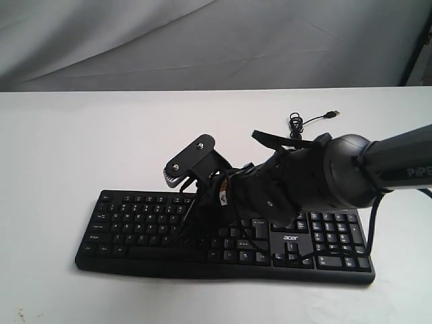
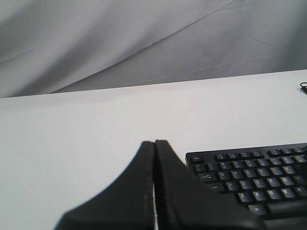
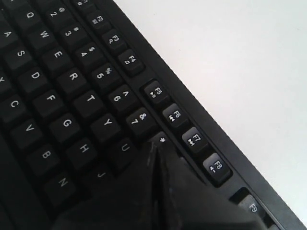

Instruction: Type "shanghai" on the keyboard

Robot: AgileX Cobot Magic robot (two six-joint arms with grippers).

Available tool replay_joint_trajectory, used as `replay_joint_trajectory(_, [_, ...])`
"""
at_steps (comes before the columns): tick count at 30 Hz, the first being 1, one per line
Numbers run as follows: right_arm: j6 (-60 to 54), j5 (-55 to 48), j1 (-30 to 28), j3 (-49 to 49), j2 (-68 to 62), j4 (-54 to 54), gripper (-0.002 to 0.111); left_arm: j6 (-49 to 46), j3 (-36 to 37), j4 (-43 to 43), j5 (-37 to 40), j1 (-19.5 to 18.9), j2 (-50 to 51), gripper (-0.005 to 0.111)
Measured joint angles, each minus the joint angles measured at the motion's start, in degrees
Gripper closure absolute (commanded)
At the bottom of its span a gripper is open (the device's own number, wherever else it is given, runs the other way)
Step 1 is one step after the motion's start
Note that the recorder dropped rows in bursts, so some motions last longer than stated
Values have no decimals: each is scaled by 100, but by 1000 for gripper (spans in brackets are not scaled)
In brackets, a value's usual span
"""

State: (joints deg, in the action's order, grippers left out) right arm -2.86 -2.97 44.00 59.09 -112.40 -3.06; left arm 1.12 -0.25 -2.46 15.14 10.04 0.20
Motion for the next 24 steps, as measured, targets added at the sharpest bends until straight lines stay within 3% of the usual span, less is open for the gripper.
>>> replay_joint_trajectory(24, [0, -156, 113, 0, 229, 25, 108, 0, 0, 0, 0, 0, 0, 107])
